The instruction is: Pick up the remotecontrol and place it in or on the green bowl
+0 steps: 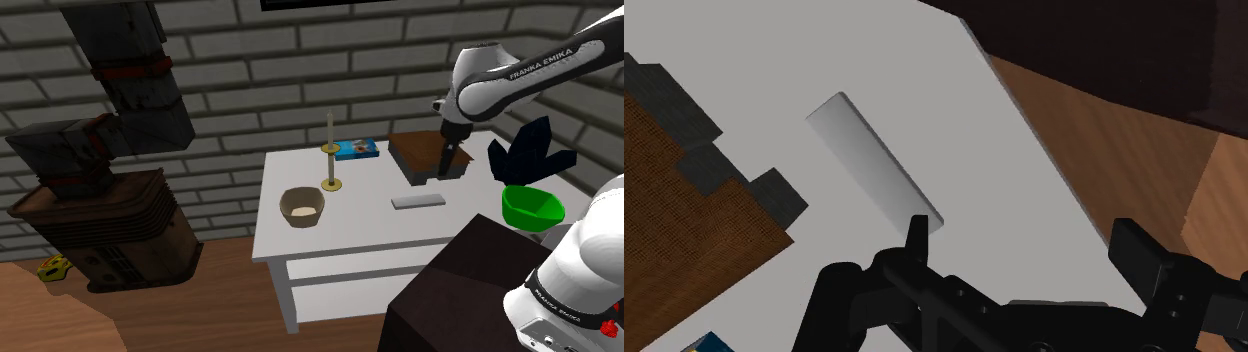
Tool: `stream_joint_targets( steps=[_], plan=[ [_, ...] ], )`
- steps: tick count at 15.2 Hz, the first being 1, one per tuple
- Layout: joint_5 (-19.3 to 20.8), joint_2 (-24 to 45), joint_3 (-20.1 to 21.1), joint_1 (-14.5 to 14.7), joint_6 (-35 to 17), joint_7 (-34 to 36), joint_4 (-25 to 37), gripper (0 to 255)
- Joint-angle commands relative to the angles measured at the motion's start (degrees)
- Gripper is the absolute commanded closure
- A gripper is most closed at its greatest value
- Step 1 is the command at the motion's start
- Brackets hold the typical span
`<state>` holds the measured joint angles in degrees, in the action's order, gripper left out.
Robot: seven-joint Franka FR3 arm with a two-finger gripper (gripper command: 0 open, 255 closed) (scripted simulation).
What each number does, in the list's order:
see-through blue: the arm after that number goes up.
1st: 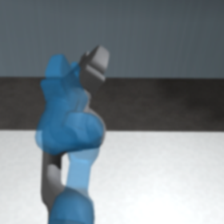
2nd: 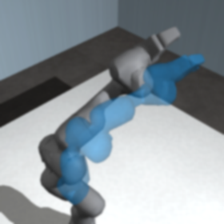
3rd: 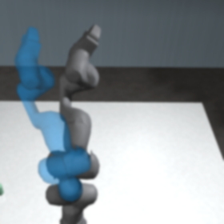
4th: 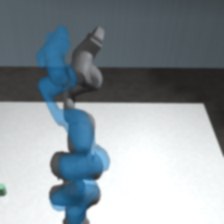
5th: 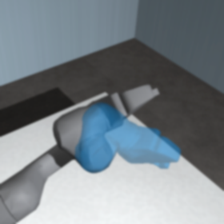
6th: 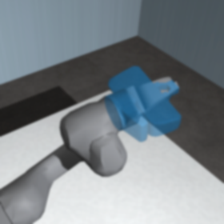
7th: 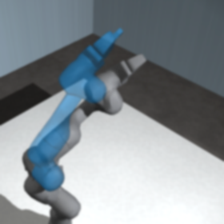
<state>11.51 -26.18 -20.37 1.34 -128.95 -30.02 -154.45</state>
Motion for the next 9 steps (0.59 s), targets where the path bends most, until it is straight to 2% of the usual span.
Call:
stream_joint_targets(
  steps=[1, 5, 7, 9],
  plan=[
    [-0.1, 4.8, -2.6, 0.7, -4.6, -4.6, 0.3, 0],
    [-3.5, 15.4, -7.1, 3.2, -13.1, -14.4, 2.3, 0],
    [-7.4, 21.3, -8.9, 4.6, -16.9, -20.5, 3.8, 0],
    [-12.9, 27.3, -9.6, 5.5, -20.2, -27.7, 5.8, 0]
  ],
)
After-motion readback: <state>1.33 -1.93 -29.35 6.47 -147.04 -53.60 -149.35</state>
